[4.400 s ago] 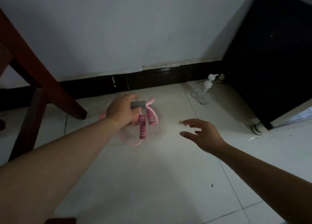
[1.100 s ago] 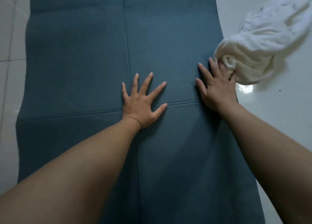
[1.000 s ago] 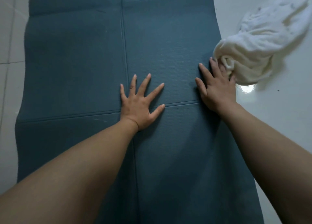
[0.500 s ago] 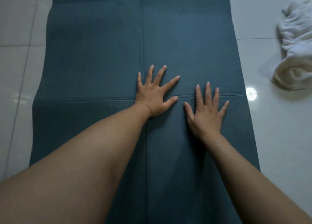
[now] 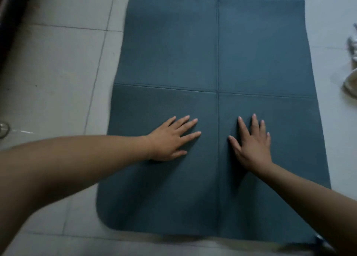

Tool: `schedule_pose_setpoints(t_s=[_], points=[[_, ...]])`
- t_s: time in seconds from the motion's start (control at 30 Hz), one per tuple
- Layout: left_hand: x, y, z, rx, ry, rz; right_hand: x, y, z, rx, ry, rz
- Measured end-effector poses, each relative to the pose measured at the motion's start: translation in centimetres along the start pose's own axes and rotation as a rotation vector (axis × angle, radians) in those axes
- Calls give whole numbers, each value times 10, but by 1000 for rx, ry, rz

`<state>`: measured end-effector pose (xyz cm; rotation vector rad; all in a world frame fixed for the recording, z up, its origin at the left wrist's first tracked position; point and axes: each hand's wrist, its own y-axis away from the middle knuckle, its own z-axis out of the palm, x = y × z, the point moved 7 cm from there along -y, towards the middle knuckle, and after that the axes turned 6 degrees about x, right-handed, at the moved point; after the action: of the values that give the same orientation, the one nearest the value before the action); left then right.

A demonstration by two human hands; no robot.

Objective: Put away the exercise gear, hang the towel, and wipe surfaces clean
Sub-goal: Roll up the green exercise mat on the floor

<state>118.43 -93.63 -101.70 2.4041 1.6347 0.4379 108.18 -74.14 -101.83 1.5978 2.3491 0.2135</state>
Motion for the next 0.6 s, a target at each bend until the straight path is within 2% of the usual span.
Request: schedule_pose_setpoints(t_s=[0.07,0.17,0.27,0.33,0.4,0.5,0.6], points=[[-6,35,4,-164,-36,122,-11,3,-3,-62,5,33],[-18,86,6,-262,-65,180,-30,25,-9,-267,86,-34],[-20,110,18,-226,-33,137,-59,68,-15,-453,253,-260],[-17,114,25,-139,-23,103,-78,96,-3,-521,270,-324],[-14,122,30,-87,31,64,-93,111,11,-451,178,-225],[-9,143,38,-116,137,26,-108,127,31,-229,20,-33],[-5,160,39,-134,295,-54,-111,147,47,-75,-20,38]])
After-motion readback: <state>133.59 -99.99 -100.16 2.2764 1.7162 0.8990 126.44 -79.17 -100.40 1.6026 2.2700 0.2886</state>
